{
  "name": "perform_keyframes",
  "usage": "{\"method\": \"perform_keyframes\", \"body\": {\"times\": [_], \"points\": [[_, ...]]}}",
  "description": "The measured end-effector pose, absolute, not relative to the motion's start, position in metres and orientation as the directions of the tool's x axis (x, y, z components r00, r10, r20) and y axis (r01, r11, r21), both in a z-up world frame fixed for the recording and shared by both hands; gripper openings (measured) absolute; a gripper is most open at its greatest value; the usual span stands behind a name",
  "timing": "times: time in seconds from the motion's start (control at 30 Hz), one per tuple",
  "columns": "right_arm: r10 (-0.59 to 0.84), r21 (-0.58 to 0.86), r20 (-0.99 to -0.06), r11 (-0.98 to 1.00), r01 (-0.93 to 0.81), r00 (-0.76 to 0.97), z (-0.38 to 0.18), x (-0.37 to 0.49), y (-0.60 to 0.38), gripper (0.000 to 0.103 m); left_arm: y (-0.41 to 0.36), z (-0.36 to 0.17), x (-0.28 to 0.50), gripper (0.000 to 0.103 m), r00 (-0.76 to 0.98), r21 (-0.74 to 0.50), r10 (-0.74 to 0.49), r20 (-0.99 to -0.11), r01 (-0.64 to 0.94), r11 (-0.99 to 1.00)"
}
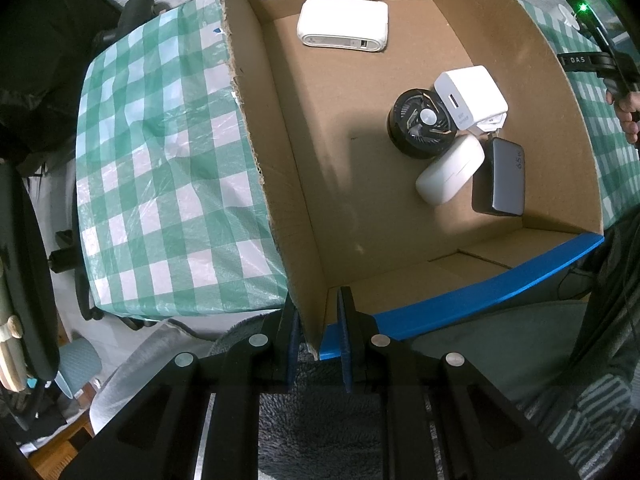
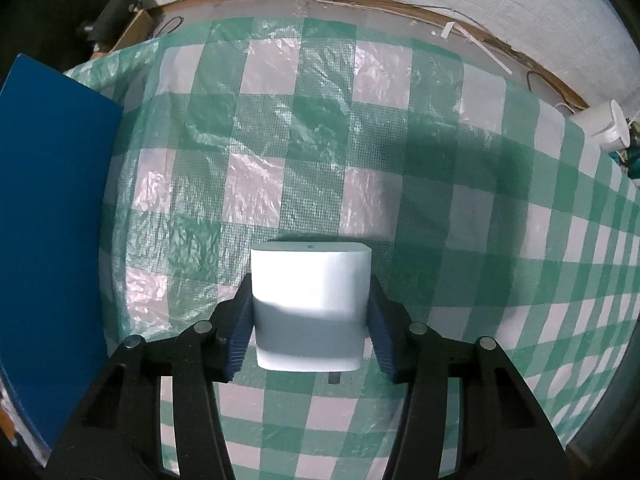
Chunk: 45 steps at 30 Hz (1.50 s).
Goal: Organize rigid objects
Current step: 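Carry the white flat router with the right gripper into the box and release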
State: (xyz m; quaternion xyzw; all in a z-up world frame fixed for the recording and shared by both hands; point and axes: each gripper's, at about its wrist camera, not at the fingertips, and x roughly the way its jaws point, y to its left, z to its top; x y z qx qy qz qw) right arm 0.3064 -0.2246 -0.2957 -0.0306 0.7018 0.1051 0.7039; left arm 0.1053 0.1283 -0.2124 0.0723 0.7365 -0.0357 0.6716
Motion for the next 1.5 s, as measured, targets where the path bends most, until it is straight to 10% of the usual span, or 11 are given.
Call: {"method": "perform_keyframes", "body": {"times": [1.5], "points": [[0.283,0.242,-0.959,0.847,-0.473,0.015,-0.113,0.235,-0.102,0.051,0.122,-0.212,0.107,0.016,-0.084,0.054,0.069,-0.994,0.167,0.984]]}}
